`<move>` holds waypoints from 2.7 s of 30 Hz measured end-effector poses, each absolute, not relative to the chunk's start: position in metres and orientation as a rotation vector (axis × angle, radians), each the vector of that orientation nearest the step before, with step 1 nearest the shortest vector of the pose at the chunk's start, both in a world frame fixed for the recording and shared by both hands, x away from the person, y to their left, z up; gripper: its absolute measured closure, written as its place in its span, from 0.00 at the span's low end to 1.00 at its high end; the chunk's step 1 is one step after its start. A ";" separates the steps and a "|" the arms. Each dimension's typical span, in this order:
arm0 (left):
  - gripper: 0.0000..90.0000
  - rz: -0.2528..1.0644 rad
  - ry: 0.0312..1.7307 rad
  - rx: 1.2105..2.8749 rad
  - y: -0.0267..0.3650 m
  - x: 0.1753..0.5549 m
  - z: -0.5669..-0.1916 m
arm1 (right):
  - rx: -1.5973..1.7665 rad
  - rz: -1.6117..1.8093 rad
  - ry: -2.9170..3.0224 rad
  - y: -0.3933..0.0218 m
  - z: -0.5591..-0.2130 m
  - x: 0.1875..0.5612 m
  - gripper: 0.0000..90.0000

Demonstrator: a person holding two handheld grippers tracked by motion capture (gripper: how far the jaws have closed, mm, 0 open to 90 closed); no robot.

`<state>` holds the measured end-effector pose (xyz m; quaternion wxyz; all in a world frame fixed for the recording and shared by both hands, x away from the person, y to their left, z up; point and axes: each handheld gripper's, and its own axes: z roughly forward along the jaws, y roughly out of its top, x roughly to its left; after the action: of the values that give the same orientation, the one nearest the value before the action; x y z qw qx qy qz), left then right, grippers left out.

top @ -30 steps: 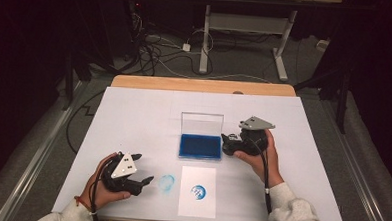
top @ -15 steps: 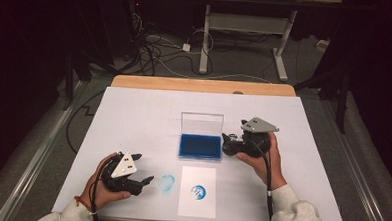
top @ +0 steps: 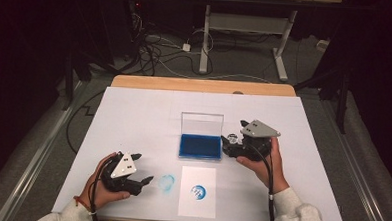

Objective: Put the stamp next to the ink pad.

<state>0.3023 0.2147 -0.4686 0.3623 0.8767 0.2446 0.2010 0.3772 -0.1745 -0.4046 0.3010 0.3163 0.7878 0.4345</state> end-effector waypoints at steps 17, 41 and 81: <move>0.20 0.520 0.626 2.260 0.215 0.302 -0.468 | 0.779 1.171 2.078 -0.182 -0.393 0.356 0.21; 0.20 0.515 0.624 2.267 0.213 0.302 -0.469 | 0.716 1.179 2.059 -0.201 -0.391 0.329 0.21; 0.20 0.505 0.624 2.272 0.210 0.303 -0.470 | 0.648 1.165 2.027 -0.227 -0.409 0.302 0.21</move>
<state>0.3031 0.2101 -0.4698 0.3580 0.8804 0.2417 0.1958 0.3024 -0.2272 -0.4088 0.3501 0.2503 0.7825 0.4499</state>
